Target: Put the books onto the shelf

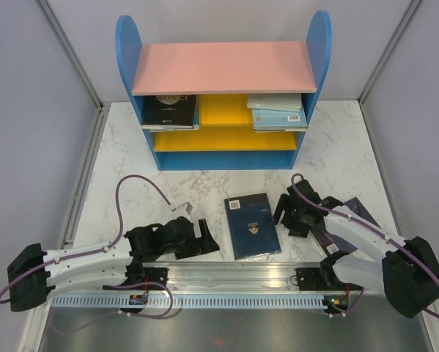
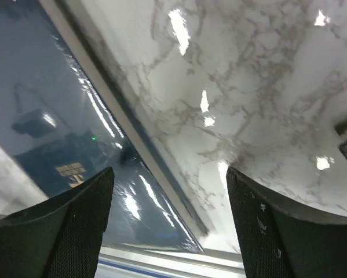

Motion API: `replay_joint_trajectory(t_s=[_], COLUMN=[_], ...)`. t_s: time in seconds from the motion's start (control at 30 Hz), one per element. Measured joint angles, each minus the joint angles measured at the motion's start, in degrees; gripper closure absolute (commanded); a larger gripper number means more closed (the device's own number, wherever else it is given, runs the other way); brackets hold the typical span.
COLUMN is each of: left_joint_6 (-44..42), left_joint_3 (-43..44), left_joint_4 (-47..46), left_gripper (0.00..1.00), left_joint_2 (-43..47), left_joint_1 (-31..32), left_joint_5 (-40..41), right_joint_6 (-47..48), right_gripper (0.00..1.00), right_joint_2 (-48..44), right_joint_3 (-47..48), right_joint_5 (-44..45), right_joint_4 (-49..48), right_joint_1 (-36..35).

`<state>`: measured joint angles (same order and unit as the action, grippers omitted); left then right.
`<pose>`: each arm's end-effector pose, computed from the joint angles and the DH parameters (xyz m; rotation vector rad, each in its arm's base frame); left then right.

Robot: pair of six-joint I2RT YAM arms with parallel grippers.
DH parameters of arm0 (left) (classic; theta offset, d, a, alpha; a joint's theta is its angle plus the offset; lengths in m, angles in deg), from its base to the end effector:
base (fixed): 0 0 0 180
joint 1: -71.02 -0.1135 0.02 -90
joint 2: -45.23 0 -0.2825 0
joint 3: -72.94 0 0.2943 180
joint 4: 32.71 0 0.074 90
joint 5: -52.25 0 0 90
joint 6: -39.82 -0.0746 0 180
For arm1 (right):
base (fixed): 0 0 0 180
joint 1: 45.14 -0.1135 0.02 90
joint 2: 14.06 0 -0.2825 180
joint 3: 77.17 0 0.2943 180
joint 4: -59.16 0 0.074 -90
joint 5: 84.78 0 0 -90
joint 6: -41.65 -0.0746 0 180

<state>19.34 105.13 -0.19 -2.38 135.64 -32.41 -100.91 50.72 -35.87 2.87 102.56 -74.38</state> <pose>0.0974 -0.1891 0.1338 -0.1598 2.6307 -0.8852 0.1974 0.1140 0.1152 0.5609 2.7766 0.4233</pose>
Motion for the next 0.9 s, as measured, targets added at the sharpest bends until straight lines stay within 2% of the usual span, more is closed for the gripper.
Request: replay_joint_trajectory(t_s=[0.23,0.4,0.63,0.77,0.9], left_joint_6=[0.1,0.4,2.0,5.8,9.2], left_joint_3=[-0.9,-0.8,2.0,0.8,-3.3], left_joint_4=[-7.6,-19.4,-39.7,-59.1,-71.4], left_gripper=[0.00,0.00,0.00,0.00,0.00], left_joint_2=[-7.2,-14.5,-31.2,-41.5,-44.3], left_joint_1=[-1.5,-1.7,-2.7,-3.2,-3.1], left_joint_5=[0.3,0.3,-2.5,-6.0,-7.0], right_joint_6=[-0.7,-1.2,-3.5,-5.2,-6.7], right_gripper=[0.18,0.19,0.23,0.24,0.26], right_joint_2=[-0.2,1.9,11.5,14.8,16.2], right_joint_3=[-4.4,-7.0,-8.6,-10.4,-11.6], right_joint_5=[-8.0,-12.3,-18.5,-20.7,-22.5], right_joint_4=[-12.9,-22.2,-40.7,-49.6,-53.6], right_joint_1=[0.9,1.0,1.4,1.0,-0.4])
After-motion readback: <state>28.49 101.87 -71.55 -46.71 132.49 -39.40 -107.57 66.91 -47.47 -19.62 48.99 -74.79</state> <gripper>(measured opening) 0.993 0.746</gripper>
